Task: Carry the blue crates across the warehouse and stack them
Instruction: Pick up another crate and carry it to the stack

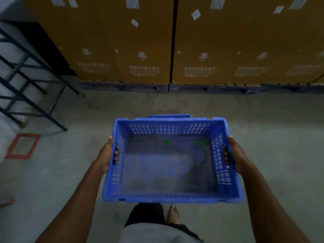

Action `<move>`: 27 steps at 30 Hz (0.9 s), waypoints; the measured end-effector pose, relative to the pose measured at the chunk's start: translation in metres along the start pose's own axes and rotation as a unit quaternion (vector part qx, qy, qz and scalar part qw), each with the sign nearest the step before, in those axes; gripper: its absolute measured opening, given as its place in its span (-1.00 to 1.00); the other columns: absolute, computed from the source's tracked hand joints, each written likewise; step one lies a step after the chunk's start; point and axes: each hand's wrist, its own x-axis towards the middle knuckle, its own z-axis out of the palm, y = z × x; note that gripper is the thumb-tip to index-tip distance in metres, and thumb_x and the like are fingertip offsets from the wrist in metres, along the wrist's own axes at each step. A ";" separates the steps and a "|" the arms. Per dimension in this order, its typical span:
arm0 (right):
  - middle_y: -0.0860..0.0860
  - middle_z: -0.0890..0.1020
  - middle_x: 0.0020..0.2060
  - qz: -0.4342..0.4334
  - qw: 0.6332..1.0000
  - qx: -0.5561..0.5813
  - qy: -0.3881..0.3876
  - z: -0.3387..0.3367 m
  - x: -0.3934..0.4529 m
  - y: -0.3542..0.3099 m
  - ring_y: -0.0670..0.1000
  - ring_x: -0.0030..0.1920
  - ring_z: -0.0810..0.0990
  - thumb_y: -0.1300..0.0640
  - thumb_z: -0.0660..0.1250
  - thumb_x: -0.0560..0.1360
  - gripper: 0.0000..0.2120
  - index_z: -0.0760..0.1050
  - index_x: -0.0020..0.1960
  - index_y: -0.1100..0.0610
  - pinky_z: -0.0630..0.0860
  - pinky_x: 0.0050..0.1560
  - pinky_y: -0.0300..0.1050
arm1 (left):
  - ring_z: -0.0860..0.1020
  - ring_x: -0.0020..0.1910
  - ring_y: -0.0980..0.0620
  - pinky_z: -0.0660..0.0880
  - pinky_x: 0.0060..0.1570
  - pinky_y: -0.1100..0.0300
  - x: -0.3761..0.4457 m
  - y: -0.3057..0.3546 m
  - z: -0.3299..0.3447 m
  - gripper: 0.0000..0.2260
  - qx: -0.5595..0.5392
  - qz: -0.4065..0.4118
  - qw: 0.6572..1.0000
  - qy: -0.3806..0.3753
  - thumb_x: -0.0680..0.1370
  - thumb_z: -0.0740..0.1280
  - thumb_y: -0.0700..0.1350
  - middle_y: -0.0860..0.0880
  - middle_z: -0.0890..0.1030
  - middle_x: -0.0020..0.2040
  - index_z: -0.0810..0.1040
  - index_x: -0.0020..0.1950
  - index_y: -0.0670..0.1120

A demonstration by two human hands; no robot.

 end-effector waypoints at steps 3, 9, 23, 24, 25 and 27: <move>0.01 0.30 -0.50 0.012 1.000 -0.007 0.001 0.012 0.062 -0.026 0.00 -0.55 0.23 -0.35 0.09 0.56 -0.50 0.31 -0.27 0.05 0.20 -0.57 -0.22 | 0.26 -0.60 0.06 0.23 -0.56 0.27 0.053 0.020 0.023 -0.49 0.007 -0.015 1.000 0.008 0.63 0.02 0.35 0.02 0.32 -0.50 0.36 -0.22 -0.04; 0.04 0.32 -0.50 0.039 0.999 -0.024 0.025 0.041 0.183 -0.053 0.01 -0.58 0.27 -0.36 0.09 0.55 -0.48 0.33 -0.27 0.07 0.23 -0.58 -0.22 | 0.27 -0.60 0.05 0.24 -0.57 0.28 0.177 0.051 0.062 -0.49 0.027 -0.035 0.999 0.027 0.64 0.02 0.34 0.01 0.34 -0.48 0.38 -0.23 -0.04; 0.07 0.38 -0.50 0.051 0.997 -0.051 0.022 0.097 0.498 -0.035 0.05 -0.56 0.34 -0.70 0.26 -0.04 -0.11 0.40 -0.26 0.13 0.34 -0.55 -0.16 | 0.31 -0.64 0.07 0.28 -0.61 0.30 0.470 0.018 0.160 -0.51 0.061 -0.081 0.993 0.062 0.67 0.02 0.25 -0.05 0.37 -0.43 0.38 -0.22 -0.09; 0.07 0.38 -0.51 0.045 0.997 -0.051 0.026 0.101 0.515 -0.032 0.05 -0.56 0.34 -0.70 0.25 -0.05 -0.10 0.41 -0.26 0.14 0.34 -0.55 -0.16 | 0.32 -0.64 0.08 0.28 -0.60 0.30 0.487 0.013 0.165 -0.51 0.065 -0.080 0.993 0.065 0.67 0.02 0.25 -0.05 0.38 -0.43 0.39 -0.22 -0.09; 0.07 0.38 -0.51 0.046 0.997 -0.051 0.027 0.105 0.532 -0.027 0.05 -0.56 0.34 -0.71 0.25 -0.06 -0.09 0.41 -0.26 0.14 0.33 -0.54 -0.16 | 0.32 -0.64 0.08 0.28 -0.61 0.29 0.504 0.007 0.170 -0.51 0.066 -0.082 0.992 0.069 0.67 0.02 0.26 -0.05 0.38 -0.43 0.39 -0.21 -0.09; 0.06 0.38 -0.51 0.058 0.997 -0.050 0.024 0.114 0.567 -0.018 0.04 -0.57 0.33 -0.69 0.26 -0.03 -0.12 0.40 -0.25 0.13 0.33 -0.54 -0.17 | 0.32 -0.66 0.08 0.27 -0.61 0.30 0.539 -0.005 0.180 -0.49 0.062 -0.087 0.991 0.081 0.68 0.01 0.26 -0.06 0.38 -0.44 0.40 -0.22 -0.10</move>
